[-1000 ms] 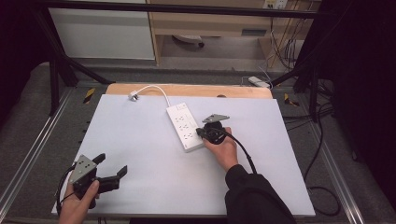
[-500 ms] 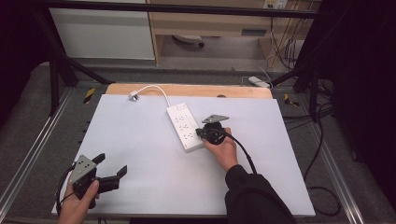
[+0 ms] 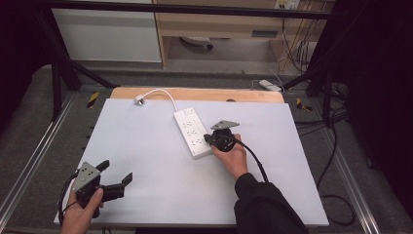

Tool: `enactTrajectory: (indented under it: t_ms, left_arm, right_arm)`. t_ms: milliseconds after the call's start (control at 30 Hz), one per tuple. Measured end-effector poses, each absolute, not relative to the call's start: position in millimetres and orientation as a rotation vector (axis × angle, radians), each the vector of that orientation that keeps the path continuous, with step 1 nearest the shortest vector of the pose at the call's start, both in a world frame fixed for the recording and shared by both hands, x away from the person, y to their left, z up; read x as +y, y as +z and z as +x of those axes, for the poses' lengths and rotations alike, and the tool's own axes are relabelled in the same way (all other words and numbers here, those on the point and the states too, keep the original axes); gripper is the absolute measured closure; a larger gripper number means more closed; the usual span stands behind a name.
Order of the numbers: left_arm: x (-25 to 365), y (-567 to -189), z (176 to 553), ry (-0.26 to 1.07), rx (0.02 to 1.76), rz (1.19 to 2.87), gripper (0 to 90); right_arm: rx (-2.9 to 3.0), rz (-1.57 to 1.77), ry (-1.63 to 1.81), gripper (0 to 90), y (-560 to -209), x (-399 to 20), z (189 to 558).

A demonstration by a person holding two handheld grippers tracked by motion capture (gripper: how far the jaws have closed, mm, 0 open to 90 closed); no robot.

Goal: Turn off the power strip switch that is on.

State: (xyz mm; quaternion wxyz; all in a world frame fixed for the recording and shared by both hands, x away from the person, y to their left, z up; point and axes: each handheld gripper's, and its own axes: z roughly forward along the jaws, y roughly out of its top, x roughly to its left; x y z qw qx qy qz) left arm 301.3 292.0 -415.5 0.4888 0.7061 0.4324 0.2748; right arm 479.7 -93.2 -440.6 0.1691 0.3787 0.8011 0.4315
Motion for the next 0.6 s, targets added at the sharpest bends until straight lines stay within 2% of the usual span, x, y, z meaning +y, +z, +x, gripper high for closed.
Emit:
enactTrajectory:
  t_ms: [600]
  left_arm:
    - [292.0, -415.5, 301.1, 0.668, 1.051, 1.716, 5.0]
  right_arm:
    - [2.27, 1.044, 1.244, 90.0, -443.5, -94.6, 478.5]
